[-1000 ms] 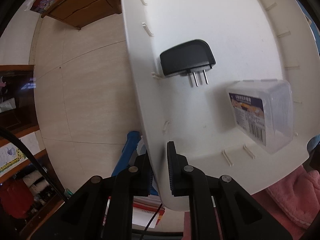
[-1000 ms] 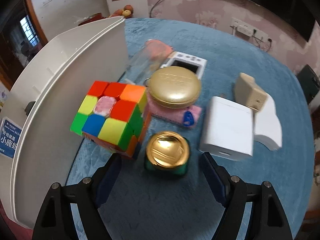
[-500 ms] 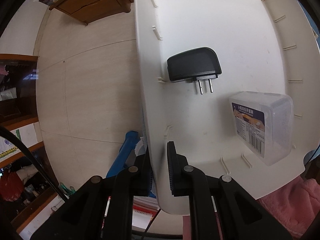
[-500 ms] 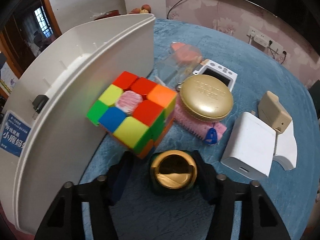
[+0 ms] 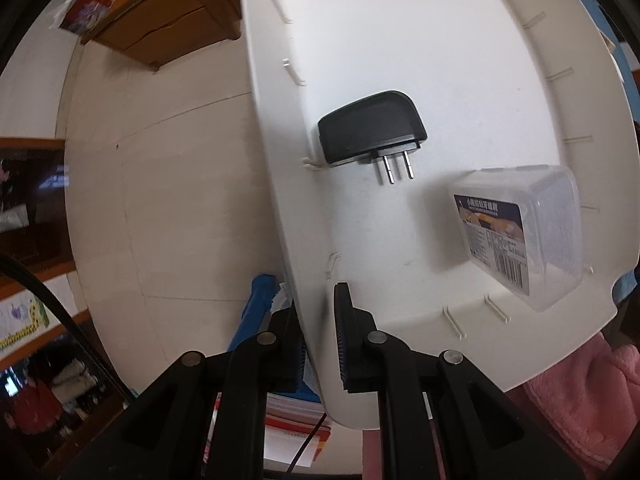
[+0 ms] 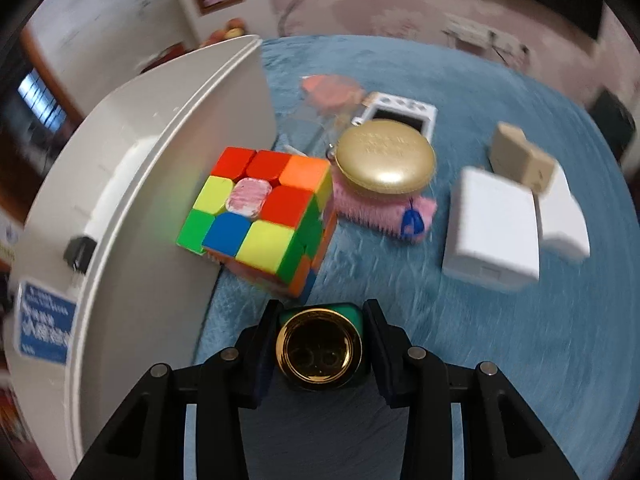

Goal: Organize rigid objects
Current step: 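Lift the green jar and carry it toward the tray with the right gripper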

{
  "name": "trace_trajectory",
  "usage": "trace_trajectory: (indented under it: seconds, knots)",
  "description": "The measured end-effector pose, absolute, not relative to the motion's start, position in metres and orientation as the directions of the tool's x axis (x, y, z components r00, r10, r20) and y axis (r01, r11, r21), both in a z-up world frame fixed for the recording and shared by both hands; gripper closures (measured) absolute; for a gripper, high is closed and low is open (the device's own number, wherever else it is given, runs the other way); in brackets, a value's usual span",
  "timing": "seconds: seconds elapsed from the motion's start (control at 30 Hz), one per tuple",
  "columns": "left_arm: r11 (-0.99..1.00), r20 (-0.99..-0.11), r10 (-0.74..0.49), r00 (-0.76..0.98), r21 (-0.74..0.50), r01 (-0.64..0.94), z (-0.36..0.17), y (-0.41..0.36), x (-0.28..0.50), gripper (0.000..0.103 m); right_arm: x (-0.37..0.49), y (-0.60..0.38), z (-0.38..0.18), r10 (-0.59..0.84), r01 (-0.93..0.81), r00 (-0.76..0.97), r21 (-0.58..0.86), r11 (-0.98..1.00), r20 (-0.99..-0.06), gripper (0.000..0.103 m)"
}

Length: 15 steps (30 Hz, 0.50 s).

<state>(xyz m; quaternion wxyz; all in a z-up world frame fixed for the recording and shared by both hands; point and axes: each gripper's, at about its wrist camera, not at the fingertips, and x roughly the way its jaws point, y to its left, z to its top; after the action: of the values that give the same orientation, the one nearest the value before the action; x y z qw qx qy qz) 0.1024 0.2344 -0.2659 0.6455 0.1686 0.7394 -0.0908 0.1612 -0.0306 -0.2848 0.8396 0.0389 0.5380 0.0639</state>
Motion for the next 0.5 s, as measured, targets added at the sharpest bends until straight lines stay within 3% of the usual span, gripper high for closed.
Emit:
trace_trajectory:
  seconds: [0.5]
  knots:
    - [0.904, -0.989, 0.114, -0.097, 0.063, 0.423, -0.262, 0.226, 0.094, 0.091, 0.068, -0.031, -0.274, 0.118, 0.332, 0.409, 0.268, 0.904, -0.905, 0.062]
